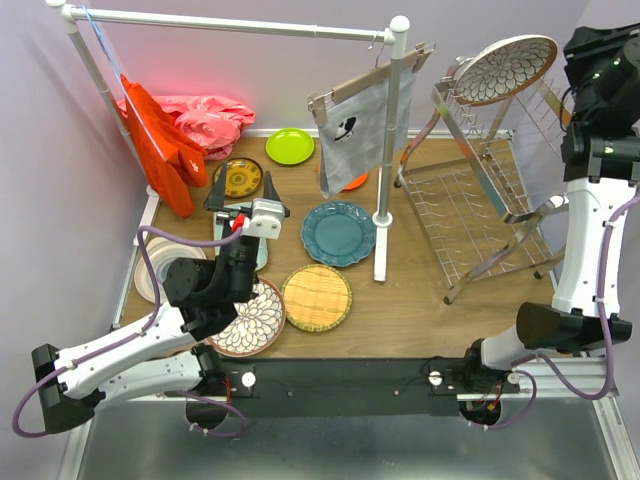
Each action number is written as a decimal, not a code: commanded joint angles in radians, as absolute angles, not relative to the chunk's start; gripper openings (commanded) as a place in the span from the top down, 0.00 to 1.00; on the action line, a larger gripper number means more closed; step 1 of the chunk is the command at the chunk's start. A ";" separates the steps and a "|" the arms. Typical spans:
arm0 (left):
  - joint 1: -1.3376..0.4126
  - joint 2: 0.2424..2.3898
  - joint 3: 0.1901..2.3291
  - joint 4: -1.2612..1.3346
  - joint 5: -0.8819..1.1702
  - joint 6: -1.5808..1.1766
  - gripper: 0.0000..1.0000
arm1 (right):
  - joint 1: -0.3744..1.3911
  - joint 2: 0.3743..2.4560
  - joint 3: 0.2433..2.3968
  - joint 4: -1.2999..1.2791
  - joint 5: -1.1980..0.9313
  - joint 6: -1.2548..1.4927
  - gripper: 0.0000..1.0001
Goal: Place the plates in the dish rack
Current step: Insert the plate into the dish rack
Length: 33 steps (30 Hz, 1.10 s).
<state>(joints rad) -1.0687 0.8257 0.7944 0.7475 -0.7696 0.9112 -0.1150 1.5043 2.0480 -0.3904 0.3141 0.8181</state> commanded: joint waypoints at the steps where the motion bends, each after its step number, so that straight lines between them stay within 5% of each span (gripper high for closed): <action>1: -1.066 0.825 0.837 0.697 -0.730 0.809 0.23 | -0.230 1.537 2.071 -0.364 0.103 0.706 0.53; 15: -1.066 0.810 0.874 0.568 -0.718 0.657 0.23 | -0.370 1.638 2.103 -0.383 -0.512 0.488 0.40; 33: -1.066 0.841 0.908 0.532 -0.701 0.614 0.23 | -0.380 1.706 2.169 -0.451 -0.476 0.281 0.39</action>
<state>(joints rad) -1.0687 0.8276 0.8700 0.5278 -0.7246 0.6479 -0.3687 1.6657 2.1059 -0.4248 -0.5014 0.3252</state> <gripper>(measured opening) 0.775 0.623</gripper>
